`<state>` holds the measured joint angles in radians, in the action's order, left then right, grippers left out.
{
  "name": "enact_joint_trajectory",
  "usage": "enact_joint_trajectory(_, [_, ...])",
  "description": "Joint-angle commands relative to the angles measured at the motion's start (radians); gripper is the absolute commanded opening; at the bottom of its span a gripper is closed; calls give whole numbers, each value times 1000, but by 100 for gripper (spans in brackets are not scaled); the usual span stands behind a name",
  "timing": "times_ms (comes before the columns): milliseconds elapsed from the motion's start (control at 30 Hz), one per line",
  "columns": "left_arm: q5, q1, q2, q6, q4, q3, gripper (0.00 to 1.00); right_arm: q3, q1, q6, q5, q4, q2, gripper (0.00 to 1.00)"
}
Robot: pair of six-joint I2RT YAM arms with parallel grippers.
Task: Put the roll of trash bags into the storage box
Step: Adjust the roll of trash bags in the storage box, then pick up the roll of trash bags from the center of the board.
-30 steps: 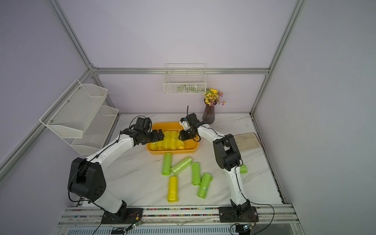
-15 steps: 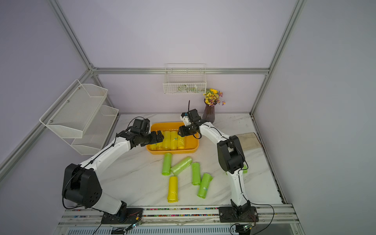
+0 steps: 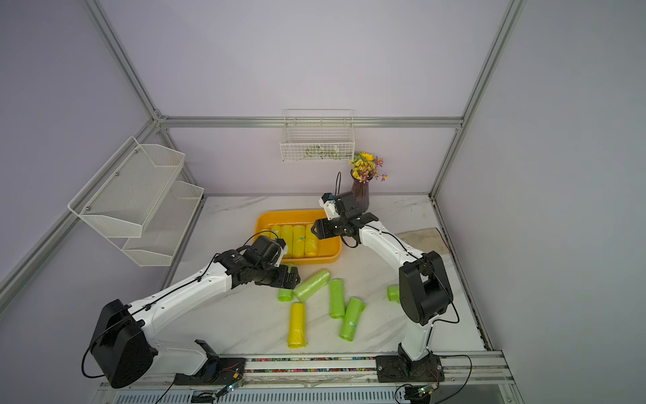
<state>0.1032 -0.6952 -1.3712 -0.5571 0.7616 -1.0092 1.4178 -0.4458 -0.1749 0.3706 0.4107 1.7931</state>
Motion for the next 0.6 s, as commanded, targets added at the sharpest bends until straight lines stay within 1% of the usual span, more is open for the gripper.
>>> enact_joint_trajectory(0, [-6, -58, -11, -52, 41, 16, 100, -49, 13, -7, -18, -34, -44, 63])
enact_joint_trajectory(167, [-13, -126, -33, -76, 60, 23, 100, -85, 24, -14, -10, -37, -51, 63])
enact_joint_trajectory(233, [-12, -148, -82, -86, 58, 20, 100, -98, 25, -17, -7, -41, -52, 63])
enact_joint_trajectory(567, [39, -201, -198, -105, 59, -8, 100, -115, 36, -20, -5, -46, -53, 63])
